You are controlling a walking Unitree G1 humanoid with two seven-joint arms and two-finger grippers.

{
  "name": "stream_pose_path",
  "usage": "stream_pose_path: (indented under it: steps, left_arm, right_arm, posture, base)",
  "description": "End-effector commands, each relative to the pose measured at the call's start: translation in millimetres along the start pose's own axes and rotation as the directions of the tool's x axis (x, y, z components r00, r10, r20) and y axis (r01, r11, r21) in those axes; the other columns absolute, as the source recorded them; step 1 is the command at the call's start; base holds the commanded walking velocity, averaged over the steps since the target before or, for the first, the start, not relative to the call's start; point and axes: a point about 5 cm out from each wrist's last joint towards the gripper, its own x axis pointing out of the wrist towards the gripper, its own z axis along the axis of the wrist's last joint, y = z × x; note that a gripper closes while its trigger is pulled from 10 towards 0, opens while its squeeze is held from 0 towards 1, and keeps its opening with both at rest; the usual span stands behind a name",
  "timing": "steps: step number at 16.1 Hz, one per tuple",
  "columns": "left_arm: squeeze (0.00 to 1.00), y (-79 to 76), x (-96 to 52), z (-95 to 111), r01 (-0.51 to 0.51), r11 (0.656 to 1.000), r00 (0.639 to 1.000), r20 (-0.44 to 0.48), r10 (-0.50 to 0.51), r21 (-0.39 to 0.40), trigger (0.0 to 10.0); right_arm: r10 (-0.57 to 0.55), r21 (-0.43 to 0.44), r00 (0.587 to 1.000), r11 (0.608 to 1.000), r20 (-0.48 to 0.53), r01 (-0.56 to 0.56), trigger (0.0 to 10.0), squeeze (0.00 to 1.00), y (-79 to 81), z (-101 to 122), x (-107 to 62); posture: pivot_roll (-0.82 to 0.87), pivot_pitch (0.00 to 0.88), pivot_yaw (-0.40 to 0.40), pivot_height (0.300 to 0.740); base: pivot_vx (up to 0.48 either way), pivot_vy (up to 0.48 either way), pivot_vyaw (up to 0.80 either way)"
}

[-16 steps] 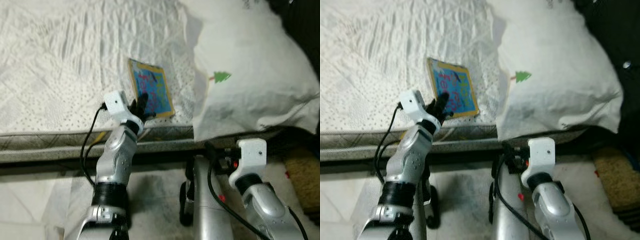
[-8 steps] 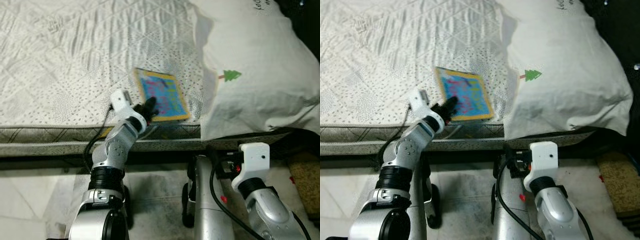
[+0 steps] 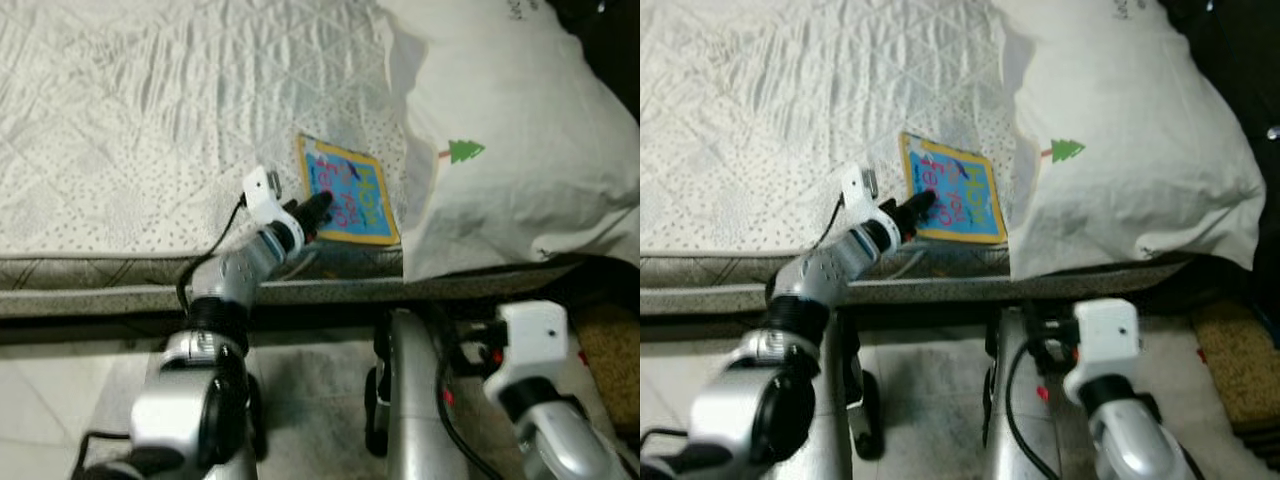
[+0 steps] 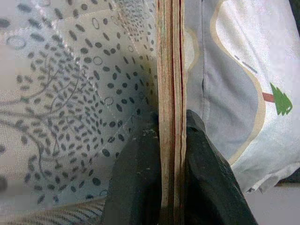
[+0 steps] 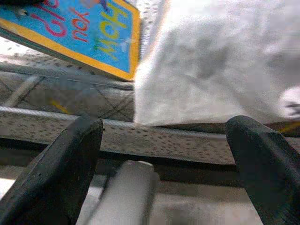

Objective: Clean up the room

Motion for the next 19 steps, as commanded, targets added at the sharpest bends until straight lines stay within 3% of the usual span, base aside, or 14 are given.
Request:
stream_pose_path:
  steps: [1,3,7,12,13,14,15,19]
  left_arm:
    - [0.00,3.4,3.1,-19,-0.007,1.000,0.995,-0.102,0.008,0.016,10.0]
    - [0.00,11.2,3.5,-15,-0.020,0.998,0.991,-0.129,0.028,0.063,10.0]
    - [0.00,12.6,5.8,-10,-0.002,0.995,0.988,-0.155,0.017,0.097,10.0]
    - [0.00,4.2,11.2,-12,0.032,0.997,0.985,-0.172,-0.019,0.076,10.0]
    - [0.36,2.9,12.1,-13,0.033,0.996,0.984,-0.177,-0.018,0.087,10.0]
    - [0.94,3.6,12.1,-13,0.027,0.995,0.984,-0.178,-0.009,0.095,10.0]
    - [1.00,4.0,12.0,-12,0.023,0.995,0.984,-0.176,-0.006,0.095,10.0]
    - [1.00,21.6,3.4,11,-0.072,0.979,0.987,-0.129,0.098,0.190,10.0]
  right_arm:
    - [-0.017,-0.020,1.000,1.000,-0.014,0.016,10.0,0.00,-5.8,1,-6.8]
    - [-0.033,-0.048,0.999,0.998,-0.020,0.032,10.0,0.00,-13.5,4,-13.0]
    - [-0.052,-0.092,0.998,0.995,-0.024,0.050,10.0,0.00,-24.1,10,-22.5]
    - [-0.075,-0.127,0.997,0.989,-0.037,0.069,10.0,0.00,-31.8,16,-33.6]
    - [-0.071,-0.131,0.997,0.989,-0.039,0.065,10.0,0.00,-32.5,17,-33.8]
    - [-0.069,-0.135,0.997,0.989,-0.039,0.064,10.0,0.00,-33.4,18,-33.4]
    - [-0.070,-0.136,0.997,0.989,-0.038,0.064,10.0,0.00,-34.3,18,-33.1]
    - [-0.064,-0.142,0.997,0.988,-0.031,0.059,10.0,0.00,-35.4,21,-29.0]
  posture:
    - [-0.29,0.239,-0.025,0.532]
    - [-0.33,0.239,-0.035,0.532]
    - [-0.38,0.239,-0.047,0.532]
    - [-0.43,0.243,-0.070,0.532]
    - [-0.43,0.243,-0.073,0.532]
    - [-0.43,0.243,-0.076,0.532]
    - [-0.43,0.243,-0.077,0.532]
    - [-0.43,0.241,-0.078,0.532]
  base:
    - [0.000,0.000,0.00]
    - [0.000,0.000,0.00]
    - [0.000,0.000,0.00]
    - [0.000,0.000,0.00]
    - [0.000,0.000,0.00]
    - [0.000,0.000,0.00]
    - [0.000,0.000,0.00]
    - [0.000,0.000,0.00]
